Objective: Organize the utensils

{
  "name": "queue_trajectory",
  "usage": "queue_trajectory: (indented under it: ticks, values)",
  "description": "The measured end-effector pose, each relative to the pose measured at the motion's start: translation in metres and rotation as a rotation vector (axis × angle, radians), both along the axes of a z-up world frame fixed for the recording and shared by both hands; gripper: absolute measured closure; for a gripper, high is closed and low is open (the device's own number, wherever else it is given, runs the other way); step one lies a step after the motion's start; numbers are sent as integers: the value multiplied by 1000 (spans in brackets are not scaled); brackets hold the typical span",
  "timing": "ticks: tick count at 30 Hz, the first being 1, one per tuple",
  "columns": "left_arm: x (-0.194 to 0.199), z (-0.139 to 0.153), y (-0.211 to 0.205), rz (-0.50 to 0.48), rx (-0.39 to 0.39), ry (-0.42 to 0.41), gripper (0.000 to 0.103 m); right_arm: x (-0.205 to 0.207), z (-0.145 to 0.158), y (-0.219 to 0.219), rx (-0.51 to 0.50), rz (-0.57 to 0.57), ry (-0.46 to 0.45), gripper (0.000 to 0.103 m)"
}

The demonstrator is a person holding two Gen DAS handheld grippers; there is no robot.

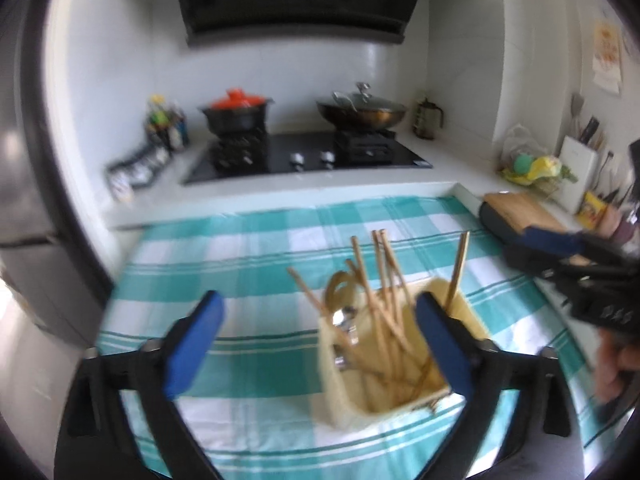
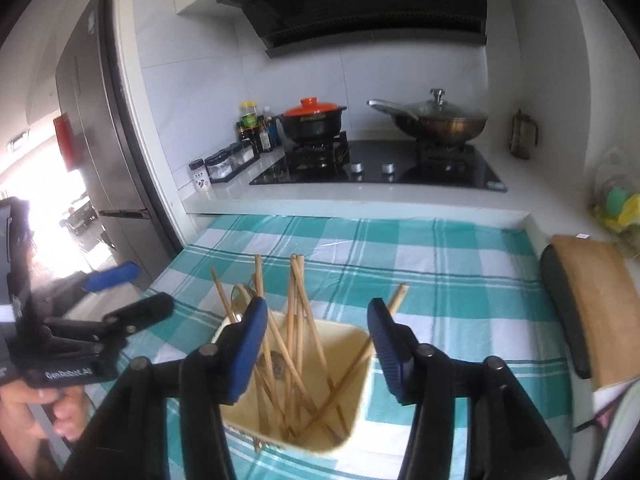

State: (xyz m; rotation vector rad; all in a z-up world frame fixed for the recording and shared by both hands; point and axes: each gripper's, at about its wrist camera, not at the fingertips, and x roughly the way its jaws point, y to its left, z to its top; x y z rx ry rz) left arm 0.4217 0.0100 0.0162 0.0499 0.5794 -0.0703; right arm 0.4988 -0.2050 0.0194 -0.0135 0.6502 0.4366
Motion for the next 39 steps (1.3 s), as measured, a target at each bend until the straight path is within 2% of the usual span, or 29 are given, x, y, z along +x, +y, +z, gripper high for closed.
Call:
queue_trajectory:
  ticks: [2, 3, 5, 10, 12, 13, 14, 16, 19, 23, 31, 39]
  values:
    - [-22, 3, -4, 33, 59, -37, 1, -25, 7, -5, -34, -18, -41, 32]
    - [-37, 3, -7, 48, 81, -52, 1, -38, 10, -8, -45, -27, -58, 31]
    - [-57, 3, -10, 66, 87, -70, 1, -59, 15, -11, -56, -34, -86, 28]
    - [-118, -12, -20, 187, 74, -135, 1, -130, 16, -14, -74, -53, -145, 15]
    - [-135, -23, -22, 161, 46, -108, 1, -158, 11, -14, -64, -60, -158, 9]
    - [-141, -29, -24, 145, 49, -78, 1, -166, 8, -14, -60, -61, -158, 2]
    - [-146, -33, -25, 134, 57, -51, 1, -177, 3, -14, -53, -63, -151, 0]
    - [-157, -40, -27, 118, 65, -20, 1, -195, -5, -14, -53, -83, -146, 0]
    - [-173, -43, -30, 130, 76, -18, 0, -214, -14, -12, -78, -118, -143, 0]
    - [-188, -41, -29, 129, 43, 5, 0, -240, -21, -9, -105, -140, -121, 0]
    - [-211, -31, -31, 135, 35, 8, 0, -272, -12, -11, -106, -188, -101, 0]
    - [-220, -22, -28, 148, 27, -4, 0, -288, 1, -9, -106, -182, -138, 0]
